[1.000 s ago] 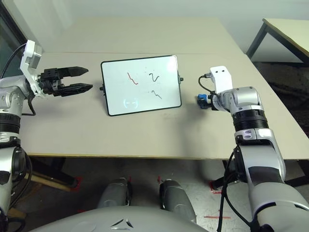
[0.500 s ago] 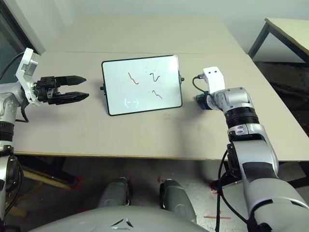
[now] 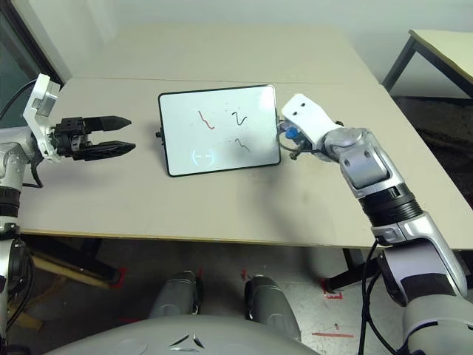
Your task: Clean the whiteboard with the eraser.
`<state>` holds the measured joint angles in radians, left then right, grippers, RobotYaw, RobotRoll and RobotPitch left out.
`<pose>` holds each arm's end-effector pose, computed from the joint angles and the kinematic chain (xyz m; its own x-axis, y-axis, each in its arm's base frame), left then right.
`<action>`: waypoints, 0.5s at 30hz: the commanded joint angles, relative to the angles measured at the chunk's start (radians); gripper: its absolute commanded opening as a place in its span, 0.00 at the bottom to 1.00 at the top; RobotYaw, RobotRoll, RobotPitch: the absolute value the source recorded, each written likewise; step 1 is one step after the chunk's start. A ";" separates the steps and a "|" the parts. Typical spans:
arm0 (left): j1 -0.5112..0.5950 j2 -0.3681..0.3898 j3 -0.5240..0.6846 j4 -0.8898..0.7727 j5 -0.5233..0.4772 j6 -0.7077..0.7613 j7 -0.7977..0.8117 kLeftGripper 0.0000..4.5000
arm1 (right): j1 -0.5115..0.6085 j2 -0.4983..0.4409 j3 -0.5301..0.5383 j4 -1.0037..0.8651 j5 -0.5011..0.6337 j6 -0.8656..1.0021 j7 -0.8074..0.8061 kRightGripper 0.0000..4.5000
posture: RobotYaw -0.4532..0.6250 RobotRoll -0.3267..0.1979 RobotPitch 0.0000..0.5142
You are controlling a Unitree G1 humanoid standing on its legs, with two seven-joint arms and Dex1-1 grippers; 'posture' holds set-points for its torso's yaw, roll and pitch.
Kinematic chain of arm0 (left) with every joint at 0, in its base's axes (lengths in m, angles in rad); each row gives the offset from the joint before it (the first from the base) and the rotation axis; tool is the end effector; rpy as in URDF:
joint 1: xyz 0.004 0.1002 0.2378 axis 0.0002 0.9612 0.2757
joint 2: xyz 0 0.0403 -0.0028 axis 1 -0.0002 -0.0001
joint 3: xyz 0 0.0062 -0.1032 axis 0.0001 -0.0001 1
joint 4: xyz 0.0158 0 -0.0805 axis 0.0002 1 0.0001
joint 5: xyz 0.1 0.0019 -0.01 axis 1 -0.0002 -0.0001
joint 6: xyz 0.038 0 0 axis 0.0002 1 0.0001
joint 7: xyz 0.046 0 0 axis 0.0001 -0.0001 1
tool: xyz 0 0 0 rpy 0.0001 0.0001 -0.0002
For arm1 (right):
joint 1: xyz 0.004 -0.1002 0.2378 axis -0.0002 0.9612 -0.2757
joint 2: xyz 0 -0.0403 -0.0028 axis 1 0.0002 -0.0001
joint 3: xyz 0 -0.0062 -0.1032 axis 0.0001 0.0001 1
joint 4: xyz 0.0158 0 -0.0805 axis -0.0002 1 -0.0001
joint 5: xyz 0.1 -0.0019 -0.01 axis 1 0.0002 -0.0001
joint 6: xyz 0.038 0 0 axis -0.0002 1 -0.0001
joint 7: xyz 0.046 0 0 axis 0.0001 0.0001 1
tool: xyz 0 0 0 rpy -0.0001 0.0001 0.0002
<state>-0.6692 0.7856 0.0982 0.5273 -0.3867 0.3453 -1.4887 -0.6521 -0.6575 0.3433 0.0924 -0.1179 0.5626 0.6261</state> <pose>0.2931 0.3195 0.1885 0.3904 -0.8959 -0.2119 0.9153 0.4026 -0.0157 0.2989 -0.1976 0.1715 0.8097 0.3384 -0.4794 -0.5845 0.5372 -0.6081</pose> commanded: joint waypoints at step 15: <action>-0.013 -0.021 -0.015 0.007 0.014 -0.032 0.022 1.00 | -0.043 0.057 0.183 0.082 -0.267 -0.238 0.131 0.03 | 0.65 0.62 0.00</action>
<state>-0.6839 0.7664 0.0962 0.5305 -0.3836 0.3210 -1.4711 -0.6936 -0.6024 0.5096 0.1653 -0.3688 0.3357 0.7367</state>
